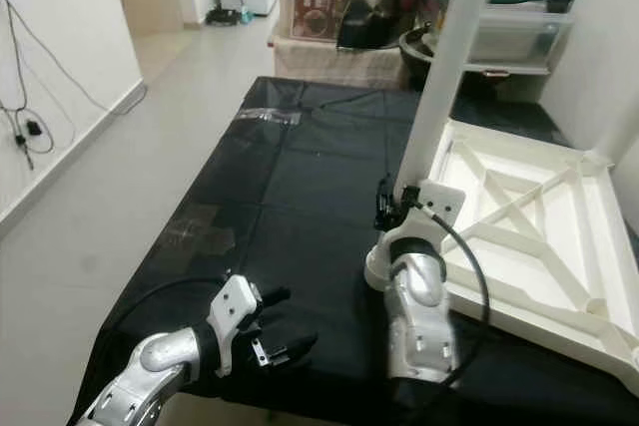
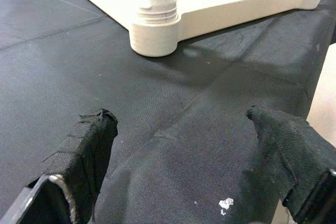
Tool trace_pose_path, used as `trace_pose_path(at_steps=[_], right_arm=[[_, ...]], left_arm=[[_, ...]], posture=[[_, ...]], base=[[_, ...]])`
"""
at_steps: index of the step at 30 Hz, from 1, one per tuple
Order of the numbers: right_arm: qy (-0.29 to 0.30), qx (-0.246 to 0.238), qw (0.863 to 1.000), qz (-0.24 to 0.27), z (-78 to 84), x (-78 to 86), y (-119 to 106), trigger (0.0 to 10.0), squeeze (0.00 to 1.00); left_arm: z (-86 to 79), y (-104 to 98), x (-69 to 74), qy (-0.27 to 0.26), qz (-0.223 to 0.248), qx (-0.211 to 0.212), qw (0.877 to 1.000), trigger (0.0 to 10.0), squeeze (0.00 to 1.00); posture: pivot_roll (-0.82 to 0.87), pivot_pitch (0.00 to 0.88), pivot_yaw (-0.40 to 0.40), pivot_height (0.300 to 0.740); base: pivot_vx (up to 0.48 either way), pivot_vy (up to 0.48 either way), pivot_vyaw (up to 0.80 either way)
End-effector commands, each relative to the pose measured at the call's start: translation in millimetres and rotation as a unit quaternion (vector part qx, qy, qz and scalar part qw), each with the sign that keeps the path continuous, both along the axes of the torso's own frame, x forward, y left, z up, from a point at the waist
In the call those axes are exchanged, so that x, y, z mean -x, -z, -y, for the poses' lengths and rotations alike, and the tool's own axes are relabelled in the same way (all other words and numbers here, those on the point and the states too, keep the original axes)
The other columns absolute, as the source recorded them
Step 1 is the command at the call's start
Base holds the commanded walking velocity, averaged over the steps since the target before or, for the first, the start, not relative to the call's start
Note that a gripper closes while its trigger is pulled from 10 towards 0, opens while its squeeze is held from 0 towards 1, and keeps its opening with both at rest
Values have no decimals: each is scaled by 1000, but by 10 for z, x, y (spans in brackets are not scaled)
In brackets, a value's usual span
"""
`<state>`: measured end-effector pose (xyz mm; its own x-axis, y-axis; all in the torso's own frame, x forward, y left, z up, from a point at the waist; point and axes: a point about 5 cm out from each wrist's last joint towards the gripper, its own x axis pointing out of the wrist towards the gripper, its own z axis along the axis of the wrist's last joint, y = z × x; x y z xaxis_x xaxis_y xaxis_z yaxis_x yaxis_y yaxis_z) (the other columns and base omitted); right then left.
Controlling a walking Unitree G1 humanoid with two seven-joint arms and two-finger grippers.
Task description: Building children table
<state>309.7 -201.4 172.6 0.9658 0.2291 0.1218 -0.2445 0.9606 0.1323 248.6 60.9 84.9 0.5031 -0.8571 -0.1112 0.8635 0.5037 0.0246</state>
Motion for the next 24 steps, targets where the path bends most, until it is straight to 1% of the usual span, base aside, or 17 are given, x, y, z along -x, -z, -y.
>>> trace_pose_path(at_steps=[1,2,3,5,7,8,9,10,12,14,15,17,18,19,20,22,24], right_arm=[[-58,-23,998,-4,-107,3,9,10000,0],[-152,-6,988,-11,-88,48,-36,10000,0],[-152,-6,988,-11,-88,48,-36,10000,0],[-290,18,957,-19,-67,79,-170,10000,0],[-290,18,957,-19,-67,79,-170,10000,0],[-325,23,945,-21,-79,64,-214,10000,0],[-325,23,945,-21,-79,64,-214,10000,0],[-364,32,931,-23,-133,35,-235,10000,0],[-364,32,931,-23,-133,35,-235,10000,0],[-429,55,901,-18,-296,-10,-242,10000,0],[-429,55,901,-18,-296,-10,-242,10000,0],[-452,66,889,-19,-375,-21,-230,10000,0],[-467,79,881,-23,-441,-36,-185,4706,0],[-467,79,881,-23,-441,-36,-185,4706,0],[-470,91,878,-25,-485,-49,-136,0,0],[-460,87,884,-20,-512,-57,-110,0,0],[-418,85,904,-3,-521,-60,-74,0,0]], left_arm=[[6,0,-1,4,-1,-1,1000,10000,0],[8,-3,-5,5,0,-2,1000,10000,0],[8,-3,-5,5,0,-2,1000,10000,0],[7,-6,-16,4,1,-2,1000,10000,0],[7,-6,-16,4,1,-2,1000,10000,0],[6,-8,-20,3,2,-3,1000,10000,0],[6,-8,-20,3,2,-3,1000,10000,0],[5,-9,-24,2,3,-3,1000,10000,0],[5,-9,-24,2,3,-3,1000,10000,0],[-4,-11,-26,2,4,-5,1000,10000,0],[-4,-11,-26,2,4,-5,1000,10000,0],[-9,-11,-27,1,4,-6,1000,10000,0],[-11,-10,-27,1,4,-7,1000,10000,0],[-11,-10,-27,1,4,-7,1000,10000,0],[-12,-9,-28,1,4,-7,1000,10000,0],[-12,-10,-25,1,4,-7,1000,10000,0],[-11,-9,-19,1,3,-7,1000,10000,0]], posture=[[187,0,-53,740],[187,0,-53,740],[187,0,-53,740],[194,0,-57,740],[194,0,-57,740],[194,0,-57,740],[194,0,-57,740],[203,0,-61,740],[203,0,-61,740],[218,0,-62,740],[218,0,-62,740],[218,0,-62,740],[218,0,-62,740],[218,0,-62,740],[218,0,-62,740],[225,0,-67,740],[220,0,-65,740]], base=[[0,0,0],[0,0,0],[0,0,0],[0,0,0],[0,0,0],[0,0,0],[0,0,0],[0,0,0],[0,0,0],[0,0,0],[0,0,0],[0,0,0],[0,0,0],[0,0,0],[0,0,0],[0,0,0],[0,0,0]])
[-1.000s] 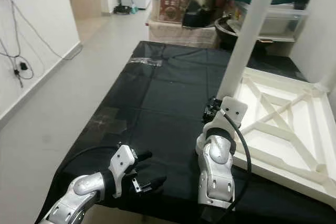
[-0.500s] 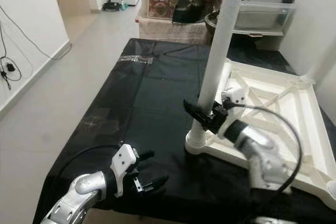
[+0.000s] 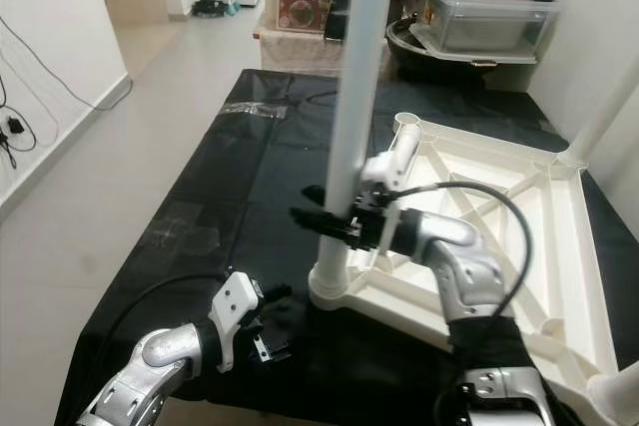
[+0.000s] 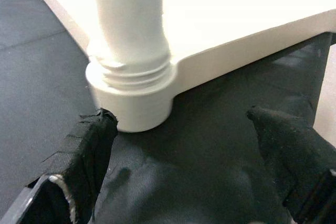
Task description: Building children table
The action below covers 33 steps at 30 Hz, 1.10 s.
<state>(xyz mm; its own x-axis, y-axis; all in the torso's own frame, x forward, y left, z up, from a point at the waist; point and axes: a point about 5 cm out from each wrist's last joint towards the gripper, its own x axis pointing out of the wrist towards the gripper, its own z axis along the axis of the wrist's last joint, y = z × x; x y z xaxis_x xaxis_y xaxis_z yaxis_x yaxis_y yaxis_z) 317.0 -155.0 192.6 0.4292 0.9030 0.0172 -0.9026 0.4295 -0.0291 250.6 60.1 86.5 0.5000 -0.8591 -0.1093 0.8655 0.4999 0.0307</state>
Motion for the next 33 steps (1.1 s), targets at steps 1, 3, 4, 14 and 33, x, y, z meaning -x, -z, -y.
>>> trace_pose_path(at_steps=[1,3,4,14,33], right_arm=[[9,-5,1000,-17,-57,13,125,0,0],[155,-23,988,-11,21,-69,144,0,0],[213,-31,976,-15,74,-100,149,0,0],[697,-42,715,-25,666,170,226,0,0],[664,-138,734,6,352,130,232,10000,0]], left_arm=[[-20,7,1,-1,0,-6,1000,10000,0],[-15,9,4,0,-2,-5,1000,10000,0],[-13,9,5,1,-2,-4,1000,10000,0],[-13,7,6,5,-5,-3,1000,10000,0],[-15,4,19,2,-6,-1,1000,10000,0]], posture=[[220,0,-65,740],[215,0,-63,740],[215,0,-63,740],[186,0,-47,740],[196,0,-54,740]], base=[[0,0,0],[0,0,0],[0,0,0],[0,0,0],[0,0,0]])
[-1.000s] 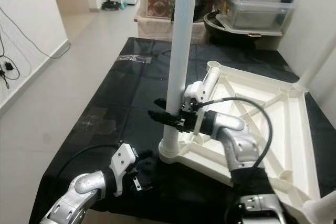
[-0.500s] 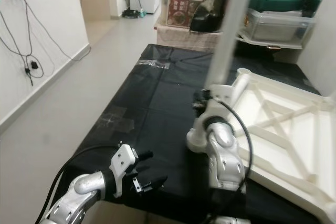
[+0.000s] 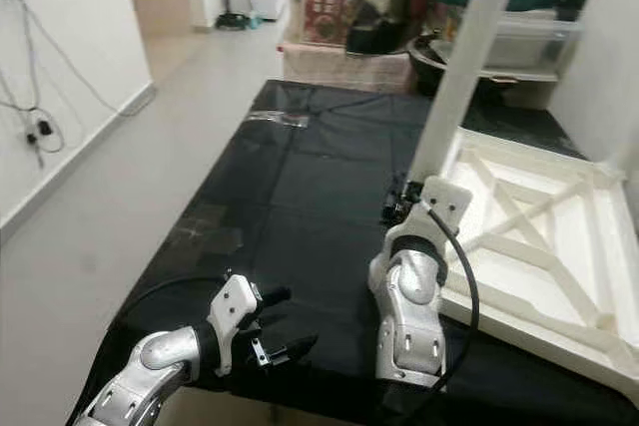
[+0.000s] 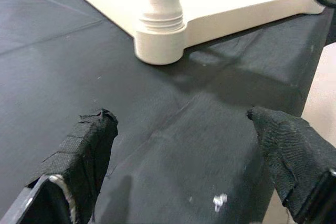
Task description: Building children table
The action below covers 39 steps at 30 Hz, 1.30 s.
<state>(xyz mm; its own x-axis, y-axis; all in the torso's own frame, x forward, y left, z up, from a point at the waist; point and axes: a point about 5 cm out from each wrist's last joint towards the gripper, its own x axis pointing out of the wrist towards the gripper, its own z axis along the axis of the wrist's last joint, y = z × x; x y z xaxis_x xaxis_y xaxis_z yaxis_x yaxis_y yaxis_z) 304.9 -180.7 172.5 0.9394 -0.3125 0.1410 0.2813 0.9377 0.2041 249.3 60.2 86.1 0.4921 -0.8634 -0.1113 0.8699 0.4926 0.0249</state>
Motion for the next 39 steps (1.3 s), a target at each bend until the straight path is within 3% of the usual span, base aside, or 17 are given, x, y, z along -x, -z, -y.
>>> trace_pose_path(at_steps=[1,6,8,9,10,11,16,20,21,22,25,26,28,30,32,34,39], right_arm=[[-24,-14,1000,8,194,-31,16,10000,0],[-213,-19,977,10,283,-69,-21,10000,0],[-323,-6,946,0,269,-32,-29,10000,0],[-430,22,902,-18,223,31,-22,10000,0],[-430,22,902,-18,223,31,-22,10000,0],[-504,48,861,-38,186,83,1,10000,0],[-578,86,808,-76,101,46,39,10000,0],[-590,110,796,-76,20,-77,20,10000,0],[-589,113,798,-66,-19,-110,8,10000,0],[-588,110,799,-62,-43,-128,7,4941,0],[-587,107,800,-60,-54,-132,9,4941,0],[-546,113,827,-66,-49,-169,56,0,0],[-450,97,884,-78,17,-234,130,0,0],[-450,97,884,-78,17,-234,130,0,0],[-271,71,955,-96,206,-228,197,0,0],[-148,64,981,-110,343,-164,222,0,0],[108,15,985,-131,487,220,283,0,0]], left_arm=[[-13,1,7,-2,-3,-1,1000,10000,0],[-12,6,6,-2,-3,-1,1000,10000,0],[-10,9,2,-2,-3,-1,1000,10000,0],[-12,2,-4,-4,2,-1,1000,10000,0],[-12,2,-4,-4,2,-1,1000,10000,0],[-18,-5,-9,-9,6,-1,1000,10000,0],[-81,-117,-7,-39,44,5,998,10000,0],[-149,-444,45,-65,90,33,993,10000,0],[-186,-596,74,-80,111,43,990,10000,0],[-220,-711,100,-95,122,53,987,10000,0],[-240,-767,114,-104,127,58,985,10000,0],[-252,-808,142,-115,130,63,983,10000,0],[-253,-820,189,-130,124,72,981,10000,0],[-253,-820,189,-130,124,72,981,10000,0],[-243,-752,219,-128,113,66,983,10000,0],[-243,-716,220,-126,107,62,984,10000,0],[-248,-673,214,-128,89,59,986,10000,0]], posture=[[196,0,-54,740],[193,0,-53,740],[193,0,-55,740],[192,0,-54,740],[192,0,-54,740],[192,0,-54,740],[209,0,-61,740],[228,0,-70,740],[236,0,-73,740],[236,0,-73,740],[236,0,-73,740],[243,0,-77,740],[245,0,-80,740],[245,0,-80,740],[229,0,-73,740],[214,0,-66,740],[197,0,-55,740]], base=[[0,0,0],[0,0,0],[0,0,0],[0,0,0],[0,0,0],[0,0,0],[0,0,0],[0,0,0],[0,0,0],[0,0,0],[0,0,0],[0,0,0],[0,0,0],[0,0,0],[0,0,0],[0,0,0],[0,0,0]])
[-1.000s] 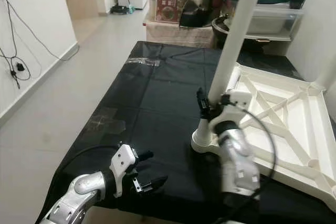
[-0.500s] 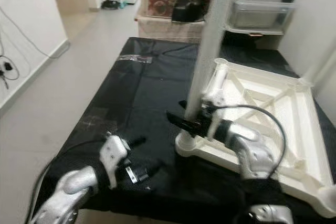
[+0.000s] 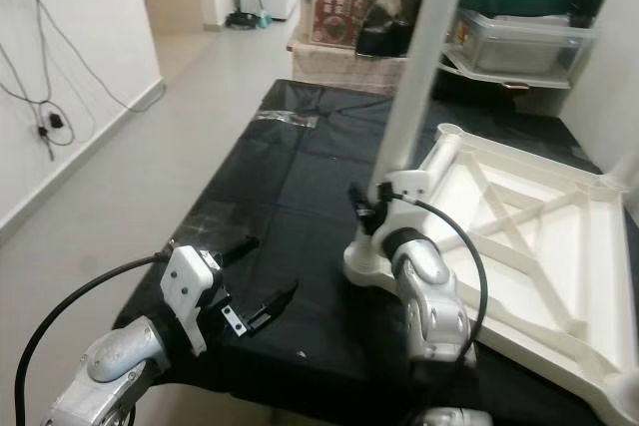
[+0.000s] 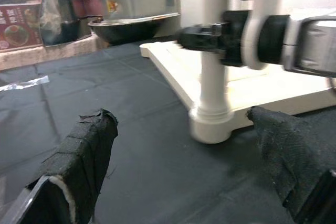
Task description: Building children table
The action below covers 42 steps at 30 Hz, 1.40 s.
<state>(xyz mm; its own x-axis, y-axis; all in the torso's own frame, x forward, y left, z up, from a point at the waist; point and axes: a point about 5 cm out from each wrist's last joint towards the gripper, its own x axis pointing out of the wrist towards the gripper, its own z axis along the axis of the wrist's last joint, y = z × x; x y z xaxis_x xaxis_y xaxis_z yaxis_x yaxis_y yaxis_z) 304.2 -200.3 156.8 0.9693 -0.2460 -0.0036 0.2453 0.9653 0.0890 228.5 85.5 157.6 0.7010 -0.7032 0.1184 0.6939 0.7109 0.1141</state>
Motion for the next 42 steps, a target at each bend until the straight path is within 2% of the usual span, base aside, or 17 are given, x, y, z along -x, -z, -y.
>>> trace_pose_path(at_steps=[1,3,4,6,7,8,11,12,18,20,22,23,24,25,37,38,42], right_arm=[[143,-7,989,-41,291,213,125,0,0],[199,-63,977,-40,42,353,184,392,0],[177,-76,981,-28,-79,303,174,8353,0],[158,-81,984,-20,-148,261,163,10000,0],[158,-81,984,-20,-148,261,163,10000,0],[106,-83,991,6,-226,181,118,10000,1000],[71,-65,995,37,-257,123,51,10000,1000],[-3,-59,996,74,-245,35,-7,10000,0],[-105,-49,988,99,-201,-42,-71,10000,0],[-321,-34,945,61,-141,19,-78,10000,0],[-321,-34,945,61,-141,19,-78,10000,0],[-422,-26,905,36,-128,110,-94,10000,0],[-422,-26,905,36,-128,110,-94,10000,0],[-557,-8,830,-8,-144,236,-152,10000,0],[-645,40,763,-11,-372,-110,-224,10000,0],[-649,38,759,-9,-412,-123,-197,0,0],[-627,33,778,5,-489,-149,-147,0,0]], left_arm=[[5,42,6,4,-17,-3,1000,10000,0],[26,45,54,10,-30,-6,999,10000,0],[36,45,73,13,-33,-7,999,10000,0],[43,46,83,14,-34,-8,999,10000,0],[43,46,83,14,-34,-8,999,10000,0],[49,54,91,18,-36,-9,999,10000,0],[57,59,98,22,-39,-9,999,10000,0],[74,67,112,29,-42,-9,999,10000,0],[97,76,129,39,-46,-9,998,10000,0],[129,84,144,50,-52,-7,997,10000,0],[129,84,144,50,-52,-7,997,10000,0],[139,86,148,53,-55,-6,997,10000,0],[139,86,148,53,-55,-6,997,10000,0],[148,85,153,56,-59,-6,997,10000,0],[150,78,152,59,-61,-8,996,10000,0],[151,77,153,59,-60,-8,996,10000,0],[151,76,155,59,-61,-9,996,10000,0]], posture=[[197,0,-55,740],[202,0,-56,740],[201,0,-57,740],[201,0,-57,740],[201,0,-57,740],[204,0,-57,740],[205,0,-59,740],[204,0,-62,740],[204,0,-61,740],[205,0,-57,740],[205,0,-57,740],[205,0,-57,740],[205,0,-57,740],[211,0,-62,740],[233,0,-69,740],[242,0,-75,740],[242,0,-75,740]], base=[[0,0,0],[0,0,0],[0,0,0],[0,0,0],[0,0,0],[0,0,0],[0,0,0],[0,0,0],[0,0,0],[0,0,0],[0,0,0],[0,0,0],[0,0,0],[0,0,0],[0,0,0],[0,0,0],[0,0,0]])
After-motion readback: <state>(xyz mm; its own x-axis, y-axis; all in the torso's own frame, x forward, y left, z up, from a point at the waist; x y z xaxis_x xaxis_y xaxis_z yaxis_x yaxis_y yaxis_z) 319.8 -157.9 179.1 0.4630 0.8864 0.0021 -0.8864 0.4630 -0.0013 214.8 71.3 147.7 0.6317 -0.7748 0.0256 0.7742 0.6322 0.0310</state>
